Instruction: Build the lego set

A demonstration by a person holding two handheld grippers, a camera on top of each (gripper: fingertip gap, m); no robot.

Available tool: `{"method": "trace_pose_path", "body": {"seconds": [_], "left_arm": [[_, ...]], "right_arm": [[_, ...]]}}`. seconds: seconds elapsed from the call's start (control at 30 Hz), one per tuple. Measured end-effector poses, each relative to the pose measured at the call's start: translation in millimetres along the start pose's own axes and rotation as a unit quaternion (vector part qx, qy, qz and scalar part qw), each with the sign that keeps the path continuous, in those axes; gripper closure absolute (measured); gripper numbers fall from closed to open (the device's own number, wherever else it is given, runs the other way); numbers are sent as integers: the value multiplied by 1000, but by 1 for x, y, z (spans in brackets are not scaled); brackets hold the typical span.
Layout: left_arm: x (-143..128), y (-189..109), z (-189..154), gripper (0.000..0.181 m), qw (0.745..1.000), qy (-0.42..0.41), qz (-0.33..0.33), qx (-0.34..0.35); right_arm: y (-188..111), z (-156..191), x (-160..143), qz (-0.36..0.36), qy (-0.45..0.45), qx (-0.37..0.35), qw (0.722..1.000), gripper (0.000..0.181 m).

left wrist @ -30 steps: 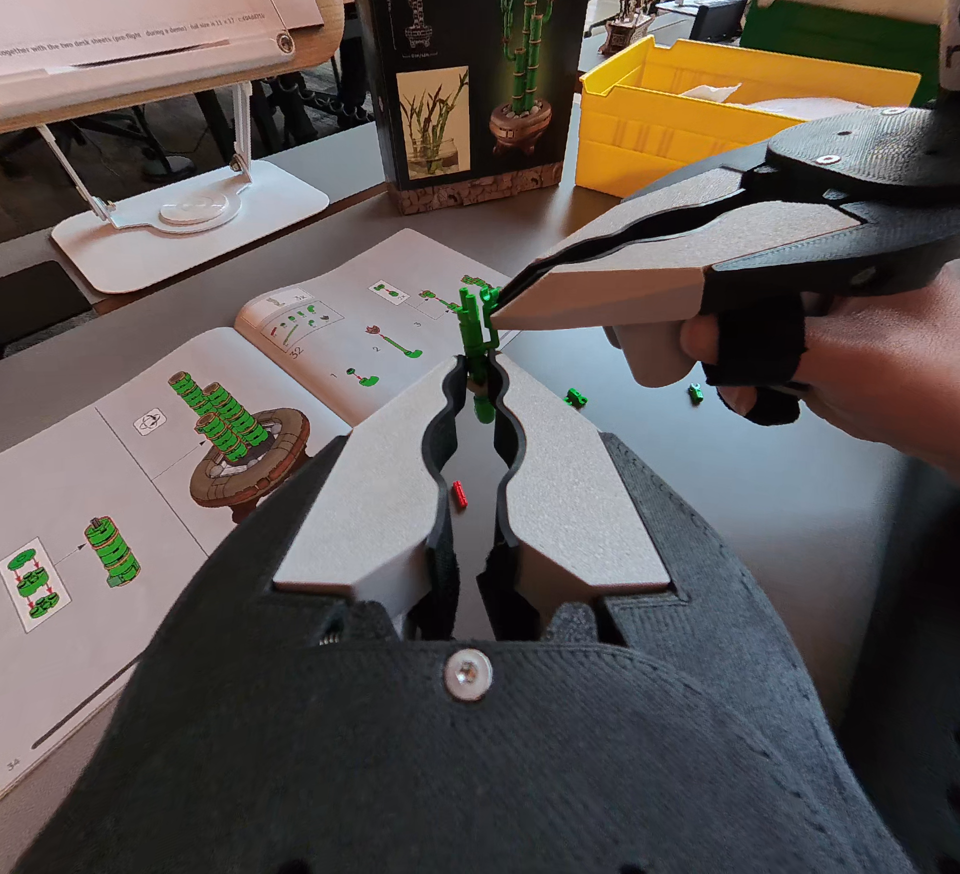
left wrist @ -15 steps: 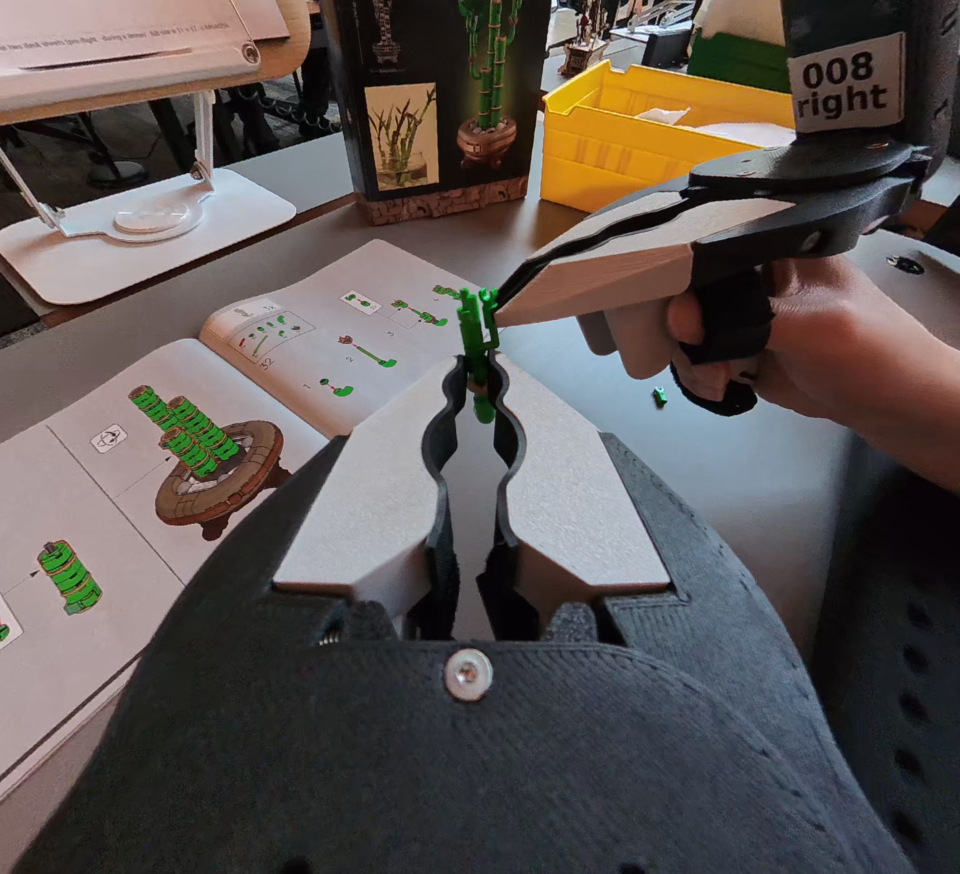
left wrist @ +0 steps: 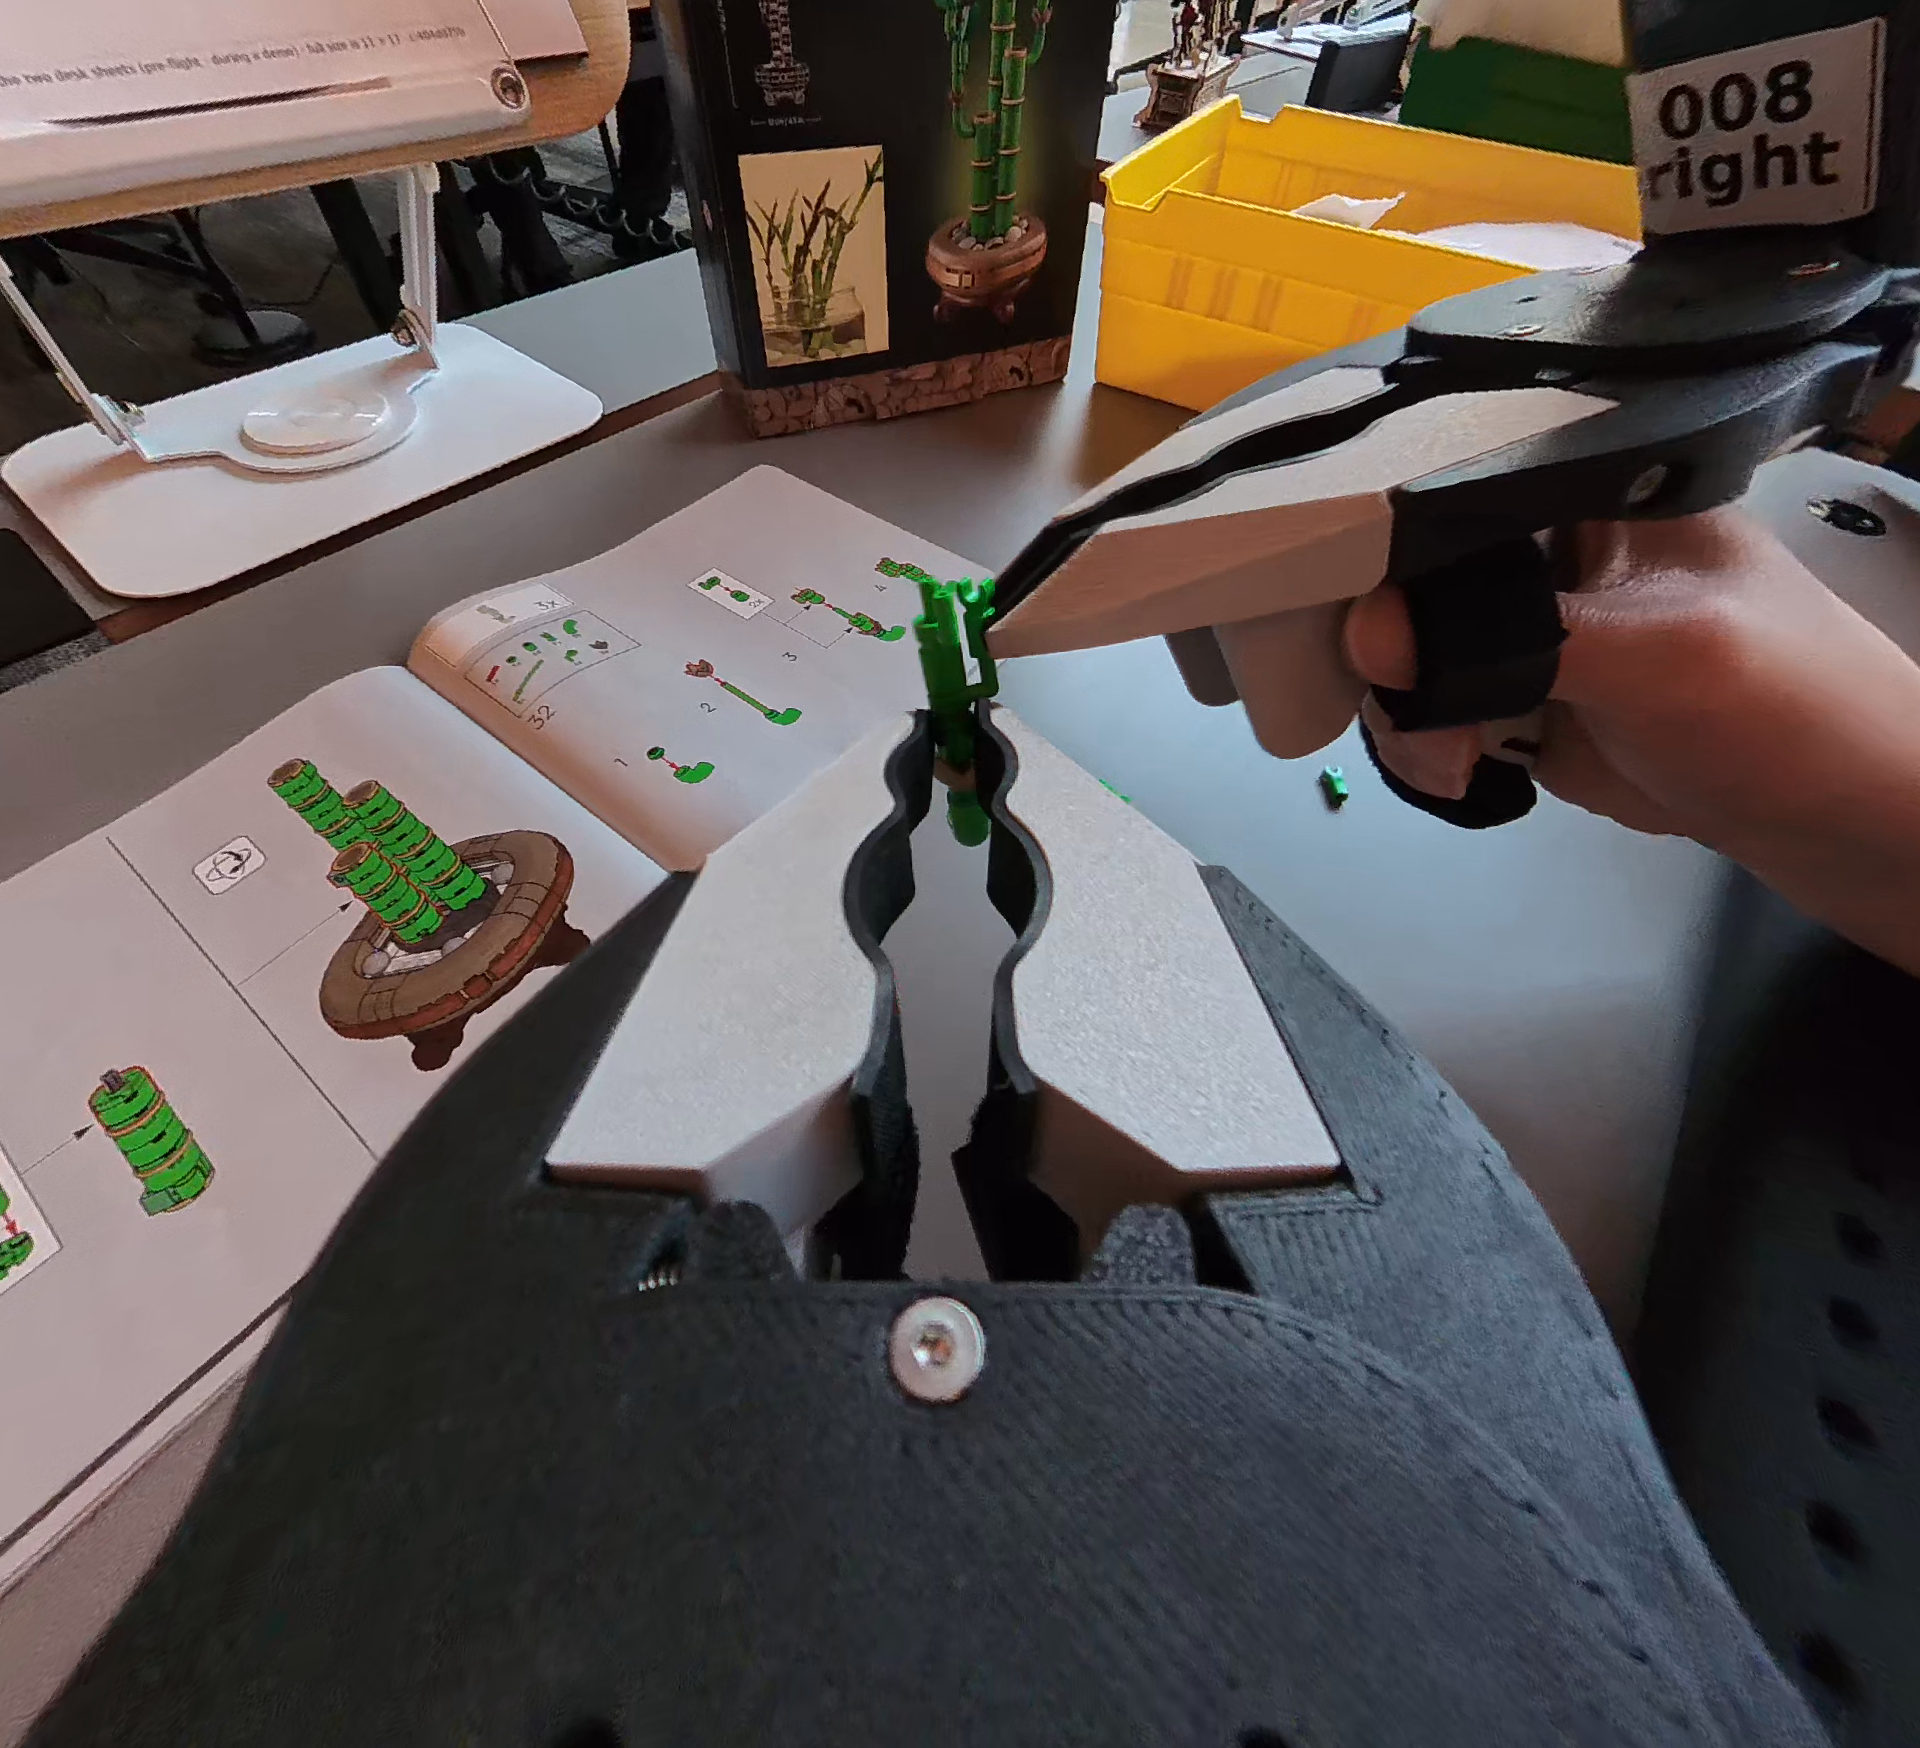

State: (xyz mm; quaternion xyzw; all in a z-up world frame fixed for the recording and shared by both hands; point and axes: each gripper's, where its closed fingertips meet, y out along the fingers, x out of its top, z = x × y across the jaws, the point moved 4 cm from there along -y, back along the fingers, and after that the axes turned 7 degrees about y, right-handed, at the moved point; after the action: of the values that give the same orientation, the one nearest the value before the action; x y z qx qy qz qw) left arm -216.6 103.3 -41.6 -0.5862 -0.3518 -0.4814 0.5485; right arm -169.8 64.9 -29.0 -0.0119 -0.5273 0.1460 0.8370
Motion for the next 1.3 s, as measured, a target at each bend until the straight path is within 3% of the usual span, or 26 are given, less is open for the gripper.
{"method": "trace_pose_path", "body": {"seconds": [0.17, 0.37, 0.53, 0.87, 1.3], "left_arm": [[4, -3, -4, 176, 999, -26, -20, -42], [6, -4, -7, 176, 996, -46, -32, -65], [0, -1, -3, 175, 998, -46, -9, -45], [-6, 3, -2, 175, 998, -43, 10, -36], [-9, 5, -2, 176, 998, -41, 21, -35]], "right_arm": [[-6, 3, 3, 8, 15, 77, 997, 177], [-9, 1, 4, 6, 33, 102, 994, 177], [-9, -1, 7, -13, 28, 64, 998, 171], [-1, -6, -2, 21, 6, -1, 1000, 170], [1, -7, -7, 29, 17, 0, 999, 177]]}}
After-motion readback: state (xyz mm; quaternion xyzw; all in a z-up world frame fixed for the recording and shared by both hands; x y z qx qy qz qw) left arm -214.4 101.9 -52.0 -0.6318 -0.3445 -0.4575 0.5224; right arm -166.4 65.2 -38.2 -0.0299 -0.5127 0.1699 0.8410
